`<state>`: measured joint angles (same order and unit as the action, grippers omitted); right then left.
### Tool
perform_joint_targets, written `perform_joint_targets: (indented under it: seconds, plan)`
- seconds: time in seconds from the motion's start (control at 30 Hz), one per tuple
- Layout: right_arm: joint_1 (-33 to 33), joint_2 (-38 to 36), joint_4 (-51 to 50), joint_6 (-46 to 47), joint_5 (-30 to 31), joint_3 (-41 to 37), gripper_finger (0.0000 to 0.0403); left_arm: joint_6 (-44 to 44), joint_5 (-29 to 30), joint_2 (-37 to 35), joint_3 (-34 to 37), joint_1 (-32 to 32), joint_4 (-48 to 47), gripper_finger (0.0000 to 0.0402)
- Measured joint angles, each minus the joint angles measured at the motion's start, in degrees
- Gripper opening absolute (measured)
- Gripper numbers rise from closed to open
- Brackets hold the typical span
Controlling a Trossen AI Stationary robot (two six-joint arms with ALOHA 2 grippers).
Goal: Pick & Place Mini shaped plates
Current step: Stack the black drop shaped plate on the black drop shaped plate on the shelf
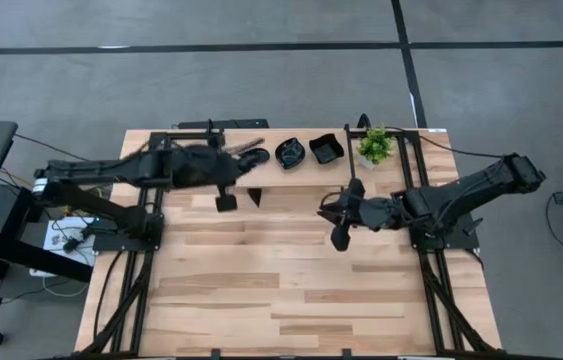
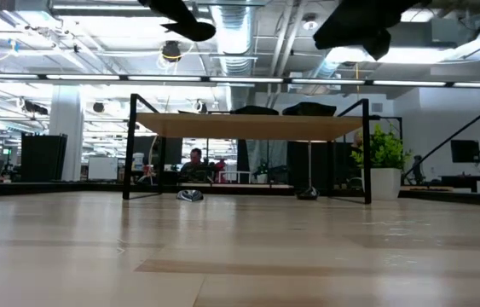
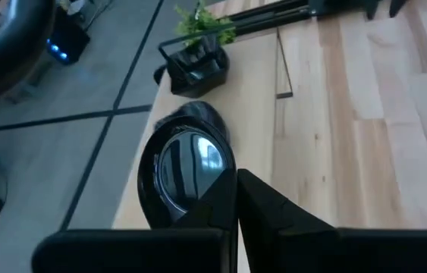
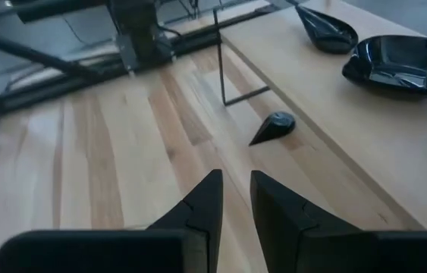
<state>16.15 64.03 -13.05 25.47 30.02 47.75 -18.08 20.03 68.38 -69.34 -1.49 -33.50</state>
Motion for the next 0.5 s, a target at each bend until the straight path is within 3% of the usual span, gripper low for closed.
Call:
perform_joint_targets:
  seconds: [0.33,0.5]
  plan:
    - [-0.9,0.0,0.4,6.4,-0.1,0.0,0.0066,-10.3,-21.6,-0.8,0.0,-15.3,-2.7,0.001]
    - [-1.0,1.2,1.2,10.4,0.0,0.0,0.0066,-17.5,-25.8,1.6,0.0,-20.2,-4.2,0.001]
